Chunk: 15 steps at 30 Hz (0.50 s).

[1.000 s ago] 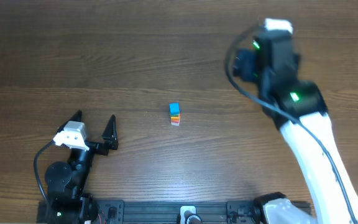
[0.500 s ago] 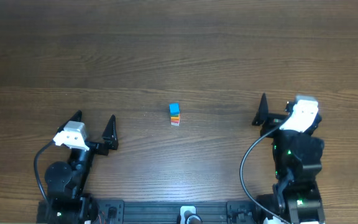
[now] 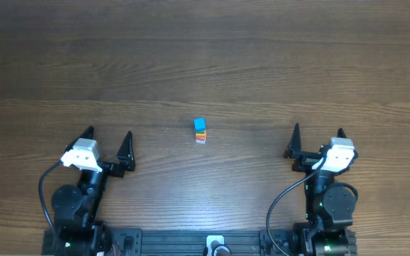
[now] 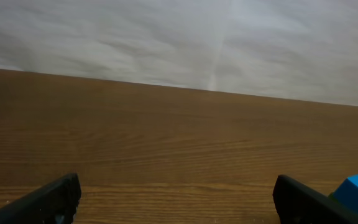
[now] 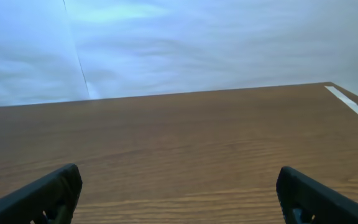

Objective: Stack Cubes

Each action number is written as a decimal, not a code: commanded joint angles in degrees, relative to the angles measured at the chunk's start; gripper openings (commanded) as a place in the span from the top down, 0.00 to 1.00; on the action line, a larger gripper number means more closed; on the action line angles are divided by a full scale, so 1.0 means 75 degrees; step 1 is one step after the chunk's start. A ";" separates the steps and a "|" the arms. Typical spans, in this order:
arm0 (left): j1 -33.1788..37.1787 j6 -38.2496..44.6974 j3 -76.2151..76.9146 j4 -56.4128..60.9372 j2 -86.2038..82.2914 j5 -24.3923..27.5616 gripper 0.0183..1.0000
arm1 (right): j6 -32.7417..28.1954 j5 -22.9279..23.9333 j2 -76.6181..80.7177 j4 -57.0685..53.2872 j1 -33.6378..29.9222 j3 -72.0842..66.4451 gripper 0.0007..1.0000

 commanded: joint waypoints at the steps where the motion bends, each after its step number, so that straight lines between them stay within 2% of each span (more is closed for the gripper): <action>1: -0.0026 0.0111 -0.0047 0.0003 -0.0052 0.0017 0.00 | -0.0012 -0.0090 -0.0195 0.0268 -0.0061 -0.0498 0.01; 15: -0.0026 0.0114 -0.0047 0.0003 -0.0052 0.0017 0.00 | 0.0035 -0.0087 -0.0187 -0.0035 -0.0061 -0.0708 0.01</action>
